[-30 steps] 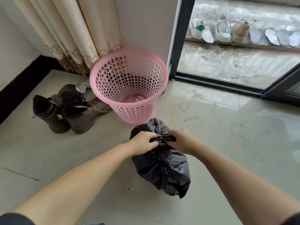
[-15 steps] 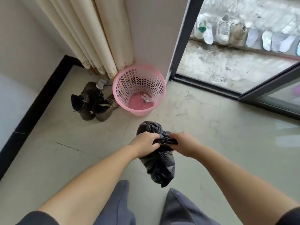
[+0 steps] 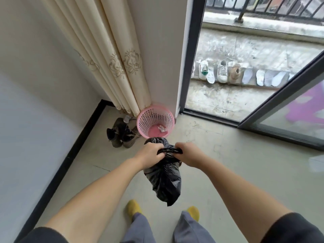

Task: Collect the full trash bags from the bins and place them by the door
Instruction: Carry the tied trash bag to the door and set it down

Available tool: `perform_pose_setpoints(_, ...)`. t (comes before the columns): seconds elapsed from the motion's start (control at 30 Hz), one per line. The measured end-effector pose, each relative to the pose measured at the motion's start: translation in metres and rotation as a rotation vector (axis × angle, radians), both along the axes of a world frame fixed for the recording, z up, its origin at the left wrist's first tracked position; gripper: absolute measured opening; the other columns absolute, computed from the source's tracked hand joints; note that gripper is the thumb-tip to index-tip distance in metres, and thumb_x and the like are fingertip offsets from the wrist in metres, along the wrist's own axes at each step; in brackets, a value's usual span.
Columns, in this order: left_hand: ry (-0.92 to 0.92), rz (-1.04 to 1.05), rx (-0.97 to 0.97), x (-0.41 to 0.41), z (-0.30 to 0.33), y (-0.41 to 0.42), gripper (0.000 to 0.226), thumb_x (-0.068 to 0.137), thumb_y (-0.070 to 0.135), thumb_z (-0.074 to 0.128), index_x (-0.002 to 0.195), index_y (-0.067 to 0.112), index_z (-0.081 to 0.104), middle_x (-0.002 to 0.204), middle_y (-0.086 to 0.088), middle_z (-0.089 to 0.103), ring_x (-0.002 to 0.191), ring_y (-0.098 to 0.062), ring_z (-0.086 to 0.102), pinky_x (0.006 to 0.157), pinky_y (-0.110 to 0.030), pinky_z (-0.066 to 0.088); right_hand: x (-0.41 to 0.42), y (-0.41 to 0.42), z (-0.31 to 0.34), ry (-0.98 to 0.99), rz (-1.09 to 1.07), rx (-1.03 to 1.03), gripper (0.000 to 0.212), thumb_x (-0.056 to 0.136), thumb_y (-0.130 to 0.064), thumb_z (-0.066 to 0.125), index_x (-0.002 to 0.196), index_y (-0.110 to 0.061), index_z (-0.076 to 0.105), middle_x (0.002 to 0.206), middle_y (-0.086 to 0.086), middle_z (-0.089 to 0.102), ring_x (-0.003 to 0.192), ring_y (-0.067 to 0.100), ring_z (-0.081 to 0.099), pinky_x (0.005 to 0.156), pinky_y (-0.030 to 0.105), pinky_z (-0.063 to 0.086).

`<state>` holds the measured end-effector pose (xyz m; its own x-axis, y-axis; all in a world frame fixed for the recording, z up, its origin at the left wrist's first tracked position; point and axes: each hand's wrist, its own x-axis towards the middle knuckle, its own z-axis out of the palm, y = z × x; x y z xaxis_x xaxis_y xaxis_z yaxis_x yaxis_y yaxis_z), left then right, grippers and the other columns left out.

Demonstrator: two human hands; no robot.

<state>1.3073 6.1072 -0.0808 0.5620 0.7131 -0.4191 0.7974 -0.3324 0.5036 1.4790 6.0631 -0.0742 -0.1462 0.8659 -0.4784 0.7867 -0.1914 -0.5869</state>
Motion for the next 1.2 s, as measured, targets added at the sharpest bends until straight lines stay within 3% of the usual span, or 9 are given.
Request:
perform_pose_setpoints(0.13, 0.000, -0.050, 0.048, 0.010, 0.031, -0.012, 0.008, 0.088, 0.025, 0.053, 0.084, 0.020, 0.055, 0.095, -0.010, 0.068, 0.091, -0.030, 0.061, 0.073, -0.035, 0.046, 0.012, -0.015, 0.026, -0.027, 0.010, 0.028, 0.026, 0.091, -0.022, 0.055, 0.068, -0.024, 0.043, 0.067, -0.007, 0.047, 0.073, 0.019, 0.046, 0.054, 0.023, 0.030)
perform_pose_setpoints(0.27, -0.004, -0.130, 0.056, 0.024, 0.046, -0.014, 0.009, 0.090, 0.024, 0.053, 0.089, 0.017, 0.058, 0.097, -0.009, 0.067, 0.089, -0.027, 0.060, 0.072, -0.033, 0.044, 0.021, -0.029, 0.038, -0.053, -0.068, 0.054, 0.012, 0.090, -0.023, 0.055, 0.081, -0.017, 0.051, 0.077, 0.001, 0.055, 0.074, 0.021, 0.048, 0.065, 0.027, 0.034)
perform_pose_setpoints(0.33, -0.011, -0.209, 0.051, 0.033, 0.049, -0.011, 0.008, 0.090, 0.024, 0.052, 0.083, 0.022, 0.052, 0.094, -0.008, 0.067, 0.087, -0.026, 0.061, 0.070, -0.033, 0.043, 0.025, -0.039, 0.041, -0.066, -0.141, 0.067, 0.012, 0.089, -0.023, 0.055, 0.087, -0.012, 0.058, 0.086, 0.011, 0.063, 0.075, 0.021, 0.049, 0.065, 0.028, 0.035)
perform_pose_setpoints(0.5, -0.017, -0.508, 0.039, 0.067, 0.049, -0.015, 0.007, 0.090, 0.025, 0.052, 0.083, 0.026, 0.050, 0.093, -0.005, 0.067, 0.084, -0.021, 0.060, 0.069, -0.029, 0.040, 0.034, -0.089, 0.043, -0.091, -0.443, 0.074, 0.017, 0.088, -0.022, 0.056, 0.098, -0.010, 0.062, 0.098, 0.012, 0.068, 0.079, 0.023, 0.052, 0.067, 0.027, 0.034)
perform_pose_setpoints(0.67, -0.044, -0.880, 0.097, 0.109, 0.056, -0.050, 0.014, 0.091, 0.023, 0.052, 0.098, 0.016, 0.061, 0.097, -0.005, 0.066, 0.081, -0.017, 0.053, 0.069, -0.026, 0.037, 0.022, -0.169, 0.047, -0.107, -0.819, 0.091, 0.016, 0.087, -0.022, 0.056, 0.098, -0.012, 0.063, 0.100, 0.010, 0.068, 0.086, 0.026, 0.056, 0.068, 0.028, 0.036)
perform_pose_setpoints(0.83, -0.078, -1.239, 0.115, 0.141, 0.062, -0.129, 0.016, 0.090, 0.020, 0.054, 0.097, 0.010, 0.064, 0.093, -0.011, 0.068, 0.085, -0.027, 0.059, 0.070, -0.028, 0.038, -0.012, -0.268, 0.057, -0.092, -1.190, 0.097, 0.014, 0.086, -0.022, 0.056, 0.095, -0.014, 0.062, 0.094, 0.008, 0.068, 0.078, 0.018, 0.052, 0.068, 0.030, 0.040)
perform_pose_setpoints(0.9, -0.074, -1.390, 0.131, 0.151, 0.064, -0.174, 0.016, 0.090, 0.022, 0.054, 0.095, 0.010, 0.064, 0.090, -0.011, 0.068, 0.083, -0.028, 0.059, 0.069, -0.029, 0.039, -0.032, -0.312, 0.062, -0.105, -1.320, 0.092, 0.008, 0.088, -0.022, 0.056, 0.088, -0.015, 0.060, 0.085, 0.007, 0.064, 0.075, 0.019, 0.051, 0.061, 0.029, 0.036)
perform_pose_setpoints(1.07, -0.076, -1.703, 0.161, 0.153, 0.066, -0.304, 0.019, 0.092, 0.026, 0.051, 0.087, 0.010, 0.061, 0.063, 0.006, 0.047, 0.070, -0.020, 0.049, 0.057, -0.027, 0.032, -0.089, -0.427, 0.069, -0.098, -1.630, 0.071, 0.013, 0.090, -0.026, 0.054, 0.078, -0.021, 0.050, 0.077, 0.001, 0.054, 0.072, 0.021, 0.049, 0.058, 0.031, 0.033)
perform_pose_setpoints(1.2, -0.061, -1.894, 0.137, 0.129, 0.063, -0.423, 0.020, 0.091, 0.024, 0.050, 0.090, 0.008, 0.062, 0.062, 0.007, 0.044, 0.068, -0.020, 0.049, 0.053, -0.028, 0.032, -0.147, -0.529, 0.069, -0.079, -1.841, 0.054, 0.012, 0.090, -0.028, 0.054, 0.080, -0.020, 0.052, 0.076, 0.000, 0.054, 0.073, 0.021, 0.051, 0.062, 0.031, 0.036)
